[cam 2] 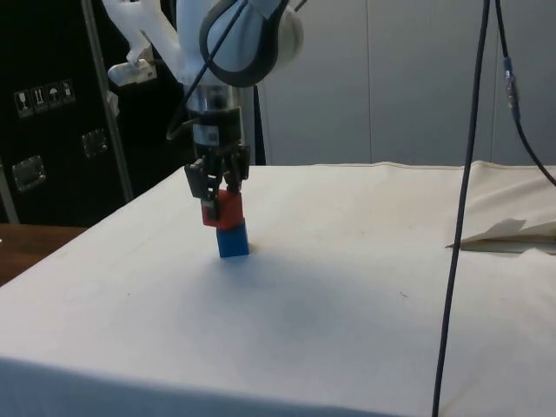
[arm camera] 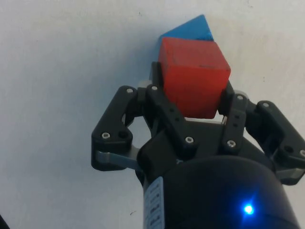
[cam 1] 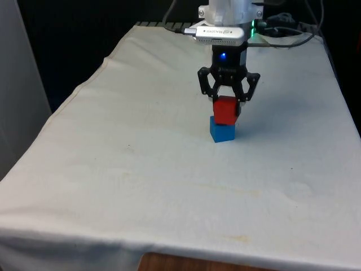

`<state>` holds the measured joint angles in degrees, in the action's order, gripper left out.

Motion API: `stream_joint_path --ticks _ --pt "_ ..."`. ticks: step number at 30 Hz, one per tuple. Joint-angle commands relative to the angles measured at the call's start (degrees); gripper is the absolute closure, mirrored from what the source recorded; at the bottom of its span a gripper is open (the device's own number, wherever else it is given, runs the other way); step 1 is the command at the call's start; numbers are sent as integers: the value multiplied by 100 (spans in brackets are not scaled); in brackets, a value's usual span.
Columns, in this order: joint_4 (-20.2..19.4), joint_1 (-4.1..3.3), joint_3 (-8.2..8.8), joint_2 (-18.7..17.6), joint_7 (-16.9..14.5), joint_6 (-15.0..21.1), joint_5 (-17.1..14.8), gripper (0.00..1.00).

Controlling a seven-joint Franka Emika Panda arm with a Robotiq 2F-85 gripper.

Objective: Stack the two cubes.

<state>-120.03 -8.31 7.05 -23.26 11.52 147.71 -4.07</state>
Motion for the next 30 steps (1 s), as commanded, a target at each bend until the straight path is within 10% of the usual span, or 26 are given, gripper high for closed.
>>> stream_joint_path --ticks 1,30 --pt "11 6 -6 -6 -6 0 -11 99" --pt "6 63 23 -34 -74 0 -6 99"
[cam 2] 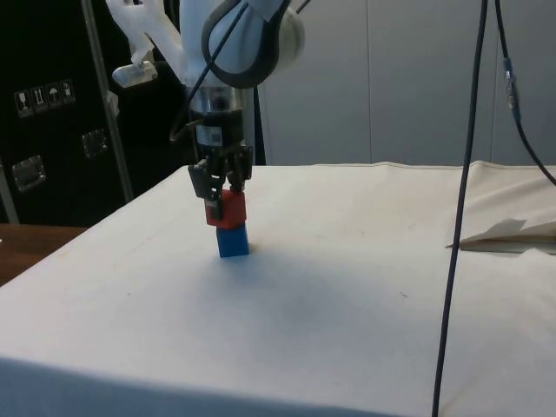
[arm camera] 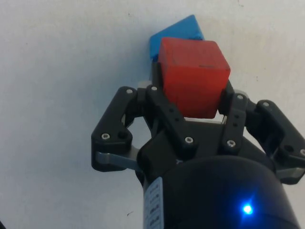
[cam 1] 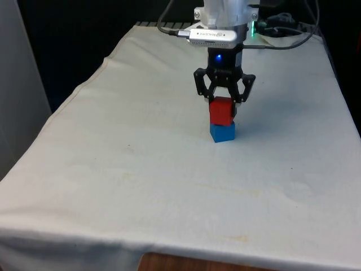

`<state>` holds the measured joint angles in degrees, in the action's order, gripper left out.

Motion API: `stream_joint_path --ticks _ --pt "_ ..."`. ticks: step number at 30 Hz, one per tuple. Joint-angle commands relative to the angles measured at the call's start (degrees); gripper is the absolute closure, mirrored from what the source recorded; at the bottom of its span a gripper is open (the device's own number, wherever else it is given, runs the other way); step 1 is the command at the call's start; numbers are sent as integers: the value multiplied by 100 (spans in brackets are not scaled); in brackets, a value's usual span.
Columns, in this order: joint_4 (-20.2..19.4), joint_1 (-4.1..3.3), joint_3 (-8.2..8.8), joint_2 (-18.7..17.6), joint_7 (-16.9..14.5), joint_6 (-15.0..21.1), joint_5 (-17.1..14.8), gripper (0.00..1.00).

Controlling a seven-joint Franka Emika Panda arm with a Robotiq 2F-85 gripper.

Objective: Stack the two cubes.

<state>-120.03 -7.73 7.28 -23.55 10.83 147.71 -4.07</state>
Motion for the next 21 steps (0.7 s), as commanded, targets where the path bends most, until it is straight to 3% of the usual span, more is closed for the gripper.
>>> stream_joint_path --ticks 1,18,19,21 --pt "6 0 0 -6 0 0 0 99" --pt "0 0 -11 -46 6 17 0 99" --pt "0 -6 -11 -40 6 11 0 97" --pt "0 -6 -11 -40 6 6 0 83"
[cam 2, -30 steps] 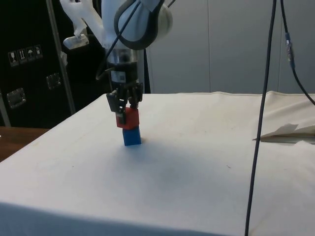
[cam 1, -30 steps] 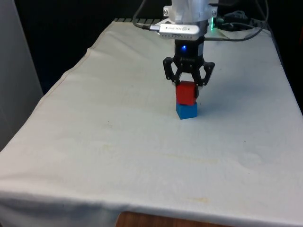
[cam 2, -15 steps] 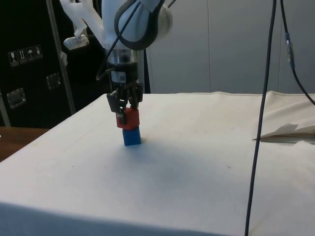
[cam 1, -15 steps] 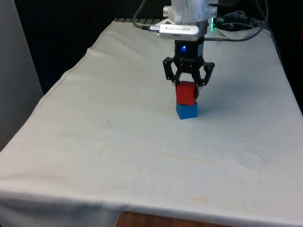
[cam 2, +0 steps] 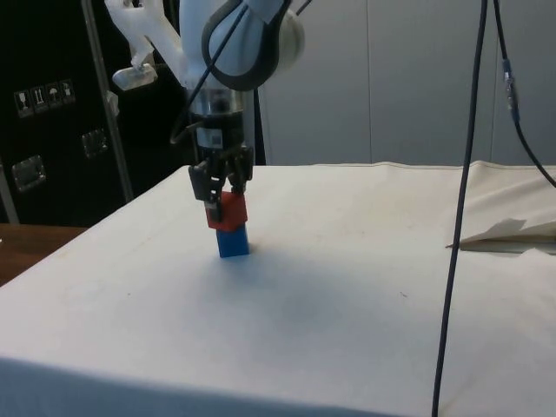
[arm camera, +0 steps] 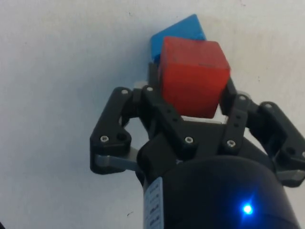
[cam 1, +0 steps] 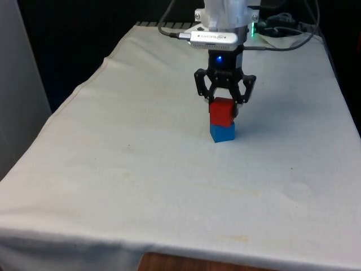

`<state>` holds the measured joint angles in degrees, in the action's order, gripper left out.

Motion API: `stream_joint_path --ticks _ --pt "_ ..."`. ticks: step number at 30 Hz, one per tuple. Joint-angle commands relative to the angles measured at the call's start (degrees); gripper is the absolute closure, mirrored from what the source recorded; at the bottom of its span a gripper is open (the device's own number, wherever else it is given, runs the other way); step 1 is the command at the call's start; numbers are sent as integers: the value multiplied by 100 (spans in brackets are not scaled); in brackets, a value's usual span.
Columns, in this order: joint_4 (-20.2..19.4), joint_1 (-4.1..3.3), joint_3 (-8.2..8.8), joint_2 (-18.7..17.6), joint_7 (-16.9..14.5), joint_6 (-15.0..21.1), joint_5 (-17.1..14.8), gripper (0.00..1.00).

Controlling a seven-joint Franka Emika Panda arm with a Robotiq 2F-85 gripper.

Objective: Stack the two cubes.

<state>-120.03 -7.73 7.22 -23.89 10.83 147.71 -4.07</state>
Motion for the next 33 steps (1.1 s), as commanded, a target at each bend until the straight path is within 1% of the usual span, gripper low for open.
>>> stream_joint_path --ticks 1,8,9,19,20,21,22,28,29,31,33 --pt "0 0 0 0 0 0 0 74" --pt "0 -6 0 0 11 0 6 5" --pt "0 -6 0 0 11 0 6 0" --pt "6 -6 6 40 11 -34 11 0" --pt "6 -11 11 115 23 -103 23 0" --pt "17 0 0 29 0 -11 0 0" --pt "6 -11 11 115 23 -103 23 0" --pt "29 -17 29 424 52 -395 40 0" --pt "23 0 6 390 11 -338 0 0" --pt "34 -17 29 493 57 -470 46 0" --pt "46 -17 34 567 69 -550 52 0"
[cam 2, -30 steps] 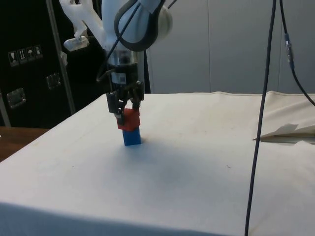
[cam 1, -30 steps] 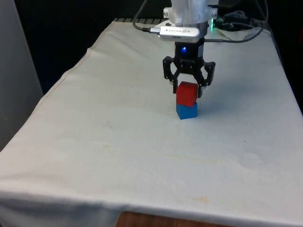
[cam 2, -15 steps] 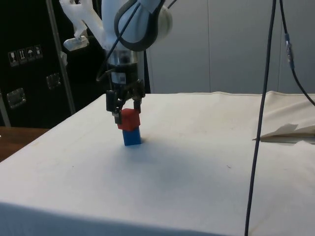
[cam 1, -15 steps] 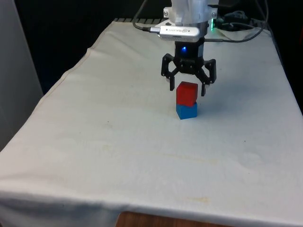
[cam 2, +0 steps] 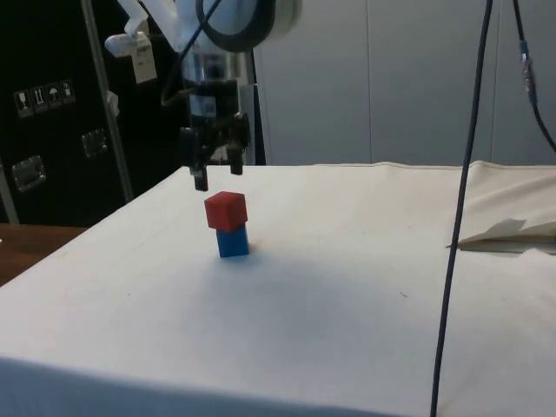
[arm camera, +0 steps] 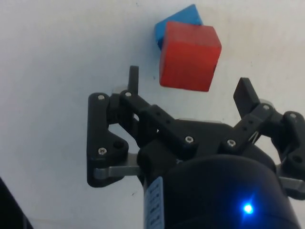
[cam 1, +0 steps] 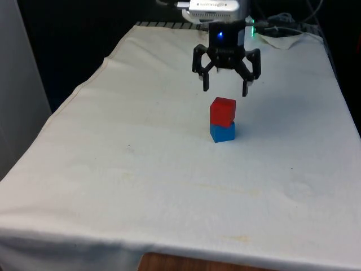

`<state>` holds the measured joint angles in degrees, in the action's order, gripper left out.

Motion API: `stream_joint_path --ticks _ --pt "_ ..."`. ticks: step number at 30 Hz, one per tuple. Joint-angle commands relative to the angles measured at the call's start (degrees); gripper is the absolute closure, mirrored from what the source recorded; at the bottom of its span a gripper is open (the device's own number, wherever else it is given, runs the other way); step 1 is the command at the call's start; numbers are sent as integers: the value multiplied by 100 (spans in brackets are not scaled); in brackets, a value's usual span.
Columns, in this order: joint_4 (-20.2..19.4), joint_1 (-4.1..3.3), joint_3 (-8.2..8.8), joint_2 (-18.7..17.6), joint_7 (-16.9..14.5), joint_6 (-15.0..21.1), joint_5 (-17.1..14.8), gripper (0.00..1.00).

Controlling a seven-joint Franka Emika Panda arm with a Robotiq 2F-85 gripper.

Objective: Stack the two cubes.

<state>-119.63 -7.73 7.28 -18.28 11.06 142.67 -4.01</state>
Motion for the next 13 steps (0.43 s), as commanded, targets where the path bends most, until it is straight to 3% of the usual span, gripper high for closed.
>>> stream_joint_path --ticks 1,13 --pt "23 -17 29 74 52 -126 57 0" --pt "120 6 6 361 6 -476 17 0"
